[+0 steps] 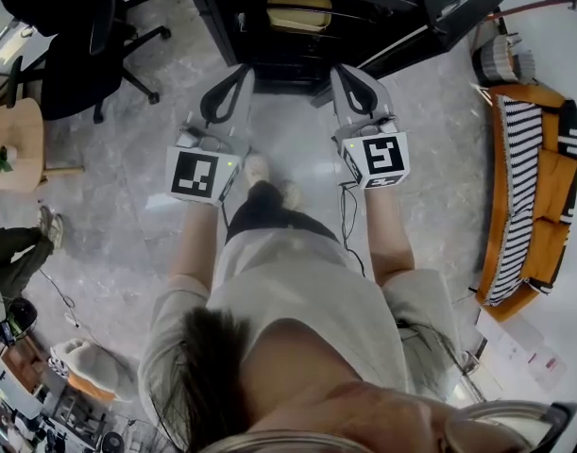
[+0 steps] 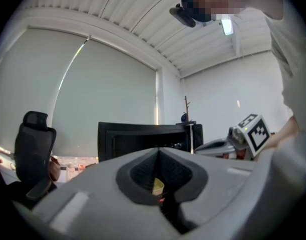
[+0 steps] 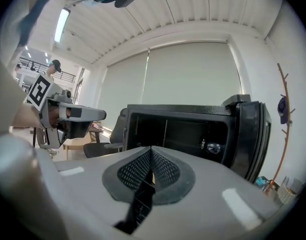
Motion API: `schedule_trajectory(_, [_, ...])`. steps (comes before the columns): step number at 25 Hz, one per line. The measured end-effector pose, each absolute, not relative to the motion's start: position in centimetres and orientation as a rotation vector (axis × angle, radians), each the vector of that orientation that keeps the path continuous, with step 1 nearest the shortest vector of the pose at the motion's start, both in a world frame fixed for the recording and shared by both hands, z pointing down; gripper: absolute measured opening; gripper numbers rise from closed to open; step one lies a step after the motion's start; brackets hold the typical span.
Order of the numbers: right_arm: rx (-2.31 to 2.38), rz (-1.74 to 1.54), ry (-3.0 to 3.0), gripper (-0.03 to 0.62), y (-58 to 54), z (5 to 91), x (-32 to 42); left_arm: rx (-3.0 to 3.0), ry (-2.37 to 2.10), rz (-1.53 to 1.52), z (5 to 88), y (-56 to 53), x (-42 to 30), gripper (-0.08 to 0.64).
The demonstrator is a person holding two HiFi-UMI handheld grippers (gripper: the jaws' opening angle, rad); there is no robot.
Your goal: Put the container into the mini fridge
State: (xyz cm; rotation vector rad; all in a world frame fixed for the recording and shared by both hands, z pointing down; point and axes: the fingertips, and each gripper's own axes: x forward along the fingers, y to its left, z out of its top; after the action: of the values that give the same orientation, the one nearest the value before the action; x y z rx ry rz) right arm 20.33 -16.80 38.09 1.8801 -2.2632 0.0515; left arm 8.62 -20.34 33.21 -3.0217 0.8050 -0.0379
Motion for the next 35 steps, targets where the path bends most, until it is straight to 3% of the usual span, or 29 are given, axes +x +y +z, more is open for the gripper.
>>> schedule_trajectory(35, [1.952, -0.073, -2.427, -0.003, -3.2, 29.0, 17.3, -2.958, 0.797, 0.067, 26.7, -8.0, 7.7, 0.002])
